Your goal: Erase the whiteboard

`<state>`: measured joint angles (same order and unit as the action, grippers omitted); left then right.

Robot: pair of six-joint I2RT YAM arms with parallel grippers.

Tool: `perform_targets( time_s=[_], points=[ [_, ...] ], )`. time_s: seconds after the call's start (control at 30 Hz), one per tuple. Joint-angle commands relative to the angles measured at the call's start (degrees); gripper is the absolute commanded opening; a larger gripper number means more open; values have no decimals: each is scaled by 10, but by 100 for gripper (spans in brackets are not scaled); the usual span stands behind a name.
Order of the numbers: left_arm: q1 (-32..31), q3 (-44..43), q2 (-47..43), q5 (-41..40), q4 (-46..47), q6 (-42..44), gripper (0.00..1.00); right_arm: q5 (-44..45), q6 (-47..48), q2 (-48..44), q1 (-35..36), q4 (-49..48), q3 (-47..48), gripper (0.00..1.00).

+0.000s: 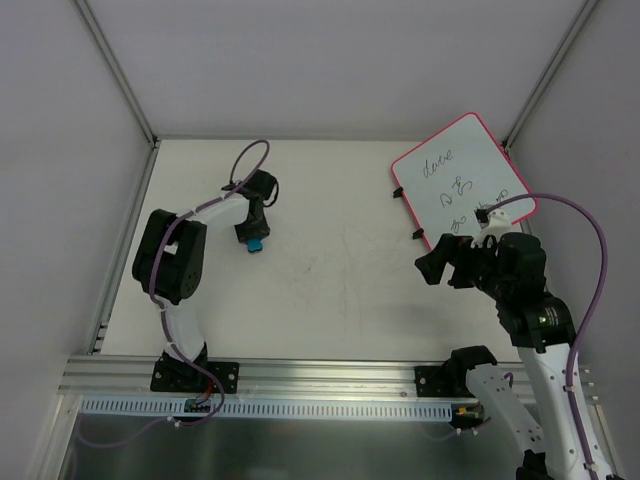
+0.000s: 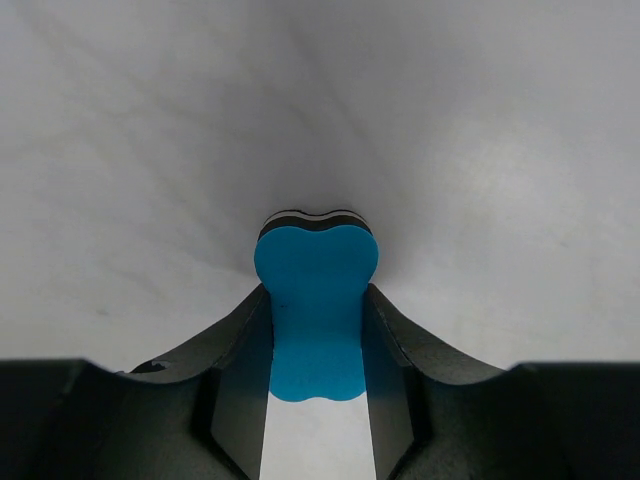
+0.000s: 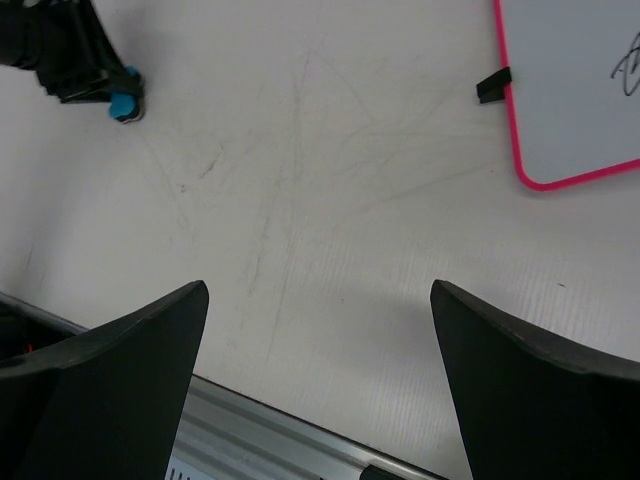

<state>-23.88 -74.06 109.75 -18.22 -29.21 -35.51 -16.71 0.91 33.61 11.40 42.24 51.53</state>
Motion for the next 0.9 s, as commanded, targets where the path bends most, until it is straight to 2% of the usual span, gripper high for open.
perform_targets(
  time_s=[0.0, 0.07, 0.1, 0.17, 0.2, 0.33, 0.37, 0.47, 0.5, 0.57, 0.67, 0.7, 0.8, 0.87],
  points=[
    [49, 47, -62, -21, -14, 38, 24, 102, -39, 22, 2, -24, 31, 99],
    [82, 71, -70, -8, -9, 45, 25, 143, -62, 44, 3, -29, 30, 99],
    [92, 78, -76, 0, -2, 47, 26, 195, -77, 50, 3, -43, 26, 99],
    [114, 93, -79, 5, 5, 54, 31, 207, -50, 66, 2, -65, 11, 99],
    [120, 95, -79, 12, 7, 55, 33, 240, -56, 74, 1, -66, 14, 99],
    [131, 89, -80, 21, 8, 66, 57, 312, -62, 112, -15, -66, 39, 99],
    [131, 83, -82, 22, 8, 71, 69, 314, -52, 130, -23, -66, 47, 99],
    [131, 74, -96, 27, 6, 82, 89, 295, -35, 153, -72, -80, 68, 99],
    [131, 73, -108, 30, 6, 85, 99, 295, -30, 164, -97, -97, 70, 99],
    [132, 72, -127, 39, 4, 95, 99, 297, -21, 173, -118, -119, 75, 99],
    [131, 74, -181, 48, -8, 108, 99, 281, -13, 200, -190, -148, 91, 99],
    [131, 76, -213, 55, -15, 111, 99, 262, -13, 211, -235, -152, 96, 99],
    [131, 90, -282, 77, -18, 136, 99, 132, -13, 247, -335, -200, 97, 99],
    [132, 108, -317, 83, -19, 157, 99, 94, -13, 278, -373, -220, 90, 99]
  ],
)
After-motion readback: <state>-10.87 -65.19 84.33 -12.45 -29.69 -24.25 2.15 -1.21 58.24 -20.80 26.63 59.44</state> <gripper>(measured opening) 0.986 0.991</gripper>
